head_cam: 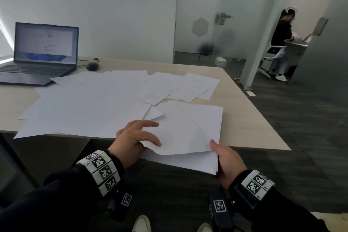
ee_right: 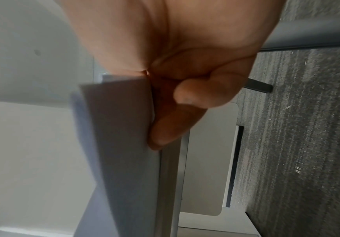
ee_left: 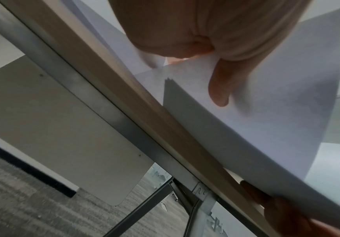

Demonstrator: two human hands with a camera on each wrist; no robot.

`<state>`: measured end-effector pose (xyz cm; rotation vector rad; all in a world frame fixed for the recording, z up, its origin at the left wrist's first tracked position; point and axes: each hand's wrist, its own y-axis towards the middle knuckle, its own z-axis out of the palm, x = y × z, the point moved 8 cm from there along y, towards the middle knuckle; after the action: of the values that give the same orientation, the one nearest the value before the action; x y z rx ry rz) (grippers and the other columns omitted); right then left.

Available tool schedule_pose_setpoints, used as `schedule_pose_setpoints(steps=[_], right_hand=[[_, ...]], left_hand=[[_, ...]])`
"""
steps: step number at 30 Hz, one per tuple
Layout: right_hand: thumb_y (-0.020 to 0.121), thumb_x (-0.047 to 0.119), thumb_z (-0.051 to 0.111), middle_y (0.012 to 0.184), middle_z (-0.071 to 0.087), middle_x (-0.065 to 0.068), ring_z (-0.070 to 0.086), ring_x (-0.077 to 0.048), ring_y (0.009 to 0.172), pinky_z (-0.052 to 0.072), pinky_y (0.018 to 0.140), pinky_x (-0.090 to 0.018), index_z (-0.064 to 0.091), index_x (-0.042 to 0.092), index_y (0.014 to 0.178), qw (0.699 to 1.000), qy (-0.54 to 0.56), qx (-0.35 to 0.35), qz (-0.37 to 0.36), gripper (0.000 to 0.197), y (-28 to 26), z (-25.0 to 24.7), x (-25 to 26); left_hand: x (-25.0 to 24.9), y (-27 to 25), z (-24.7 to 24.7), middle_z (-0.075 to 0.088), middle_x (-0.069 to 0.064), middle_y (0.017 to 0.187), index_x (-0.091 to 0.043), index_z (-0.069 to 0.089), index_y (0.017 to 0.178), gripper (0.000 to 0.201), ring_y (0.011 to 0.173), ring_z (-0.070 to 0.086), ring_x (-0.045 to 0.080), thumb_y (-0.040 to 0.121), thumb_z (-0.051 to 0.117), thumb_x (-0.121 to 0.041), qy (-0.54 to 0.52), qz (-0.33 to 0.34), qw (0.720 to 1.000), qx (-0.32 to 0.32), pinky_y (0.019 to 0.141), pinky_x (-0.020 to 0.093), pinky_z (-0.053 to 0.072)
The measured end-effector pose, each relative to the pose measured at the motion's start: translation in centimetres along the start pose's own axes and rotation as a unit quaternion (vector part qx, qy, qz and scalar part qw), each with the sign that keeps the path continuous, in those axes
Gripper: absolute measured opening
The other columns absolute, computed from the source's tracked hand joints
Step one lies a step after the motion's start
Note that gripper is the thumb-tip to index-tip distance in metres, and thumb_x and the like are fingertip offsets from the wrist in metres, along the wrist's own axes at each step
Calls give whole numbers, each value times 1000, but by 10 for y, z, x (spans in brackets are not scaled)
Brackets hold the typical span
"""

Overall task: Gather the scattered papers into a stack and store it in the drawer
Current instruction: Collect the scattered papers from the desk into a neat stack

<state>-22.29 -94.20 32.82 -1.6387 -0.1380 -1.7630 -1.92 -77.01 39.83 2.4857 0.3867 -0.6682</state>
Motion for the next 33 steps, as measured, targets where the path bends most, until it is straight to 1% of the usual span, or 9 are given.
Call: schedule_pose_setpoints(steps=[4, 8, 11, 13, 18, 23, 25, 28, 33], right_hand=[[98, 25, 58, 98, 76, -20, 69, -38, 85, 55, 66, -43, 69, 2, 108, 1000, 23, -19, 5, 27, -1, -19, 0], [98, 29, 58, 105, 75, -23, 71, -41, 98, 55, 89, -50, 69, -5, 113, 1000, 8, 6, 18, 39, 0, -26, 0], [97, 39, 58, 107, 76, -20, 72, -38, 102, 53, 95, -49, 72, 0, 110, 999, -13, 24, 27, 44, -3, -17, 0], [94, 29, 62, 110, 74, -22, 69, -40, 107, 51, 98, -49, 70, -3, 114, 998, -40, 51, 25, 39, -3, -4, -1], [96, 7, 57, 110, 74, -23, 69, -41, 105, 57, 85, -43, 67, -5, 114, 993, -90, 73, -14, 24, 0, 8, 2], [96, 8, 57, 106, 75, -22, 70, -42, 103, 57, 89, -45, 68, -5, 113, 992, -107, 56, -24, 24, 4, 7, 3], [96, 9, 58, 106, 75, -22, 71, -41, 102, 55, 93, -48, 69, -5, 113, 992, -112, 54, -26, 25, 6, 8, 1], [95, 11, 60, 103, 76, -20, 72, -39, 100, 54, 96, -51, 70, -4, 110, 991, -116, 52, -31, 24, 6, 14, -1], [96, 10, 59, 104, 76, -19, 71, -38, 102, 52, 98, -53, 71, -2, 109, 991, -108, 64, -37, 22, 4, 29, -2]], left_hand=[[1, -4, 4, 44, -33, 132, -49, 68, 76, 49, 133, 29, 1, 69, 77, -2, 18, 12, 998, 52, 108, 43, 19], [4, -4, 12, 43, -35, 133, -51, 68, 79, 37, 136, 25, 0, 77, 75, -14, 25, 16, 997, 73, 109, 39, 13], [1, 1, 22, 41, -36, 133, -51, 69, 78, 30, 138, 19, -3, 79, 74, -21, 41, 28, 995, 87, 108, 37, 11], [4, 3, 25, 40, -36, 136, -54, 68, 83, 29, 139, 16, -5, 80, 71, -26, 55, 30, 995, 84, 110, 38, 12], [20, 1, 4, 27, -38, 143, -61, 47, 119, 43, 139, 18, -5, 77, 47, -49, 79, -34, 996, 24, 106, 35, 14], [75, -15, -22, 13, -22, 159, -53, 14, 145, 90, 148, 6, 7, 69, 57, -76, 190, -192, 961, 61, 116, 47, 9], [91, -24, -32, 18, -21, 158, -50, 15, 146, 89, 147, 10, 7, 72, 60, -70, 202, -229, 951, 53, 116, 44, 9], [105, -31, -47, 33, -24, 152, -50, 37, 140, 58, 143, 22, 4, 87, 53, -34, 203, -236, 950, 14, 114, 40, 11], [93, -33, -64, 61, -26, 112, -51, 59, 106, 24, 122, 51, 11, 100, 42, -36, 104, -223, 967, -61, 108, 41, 24]])
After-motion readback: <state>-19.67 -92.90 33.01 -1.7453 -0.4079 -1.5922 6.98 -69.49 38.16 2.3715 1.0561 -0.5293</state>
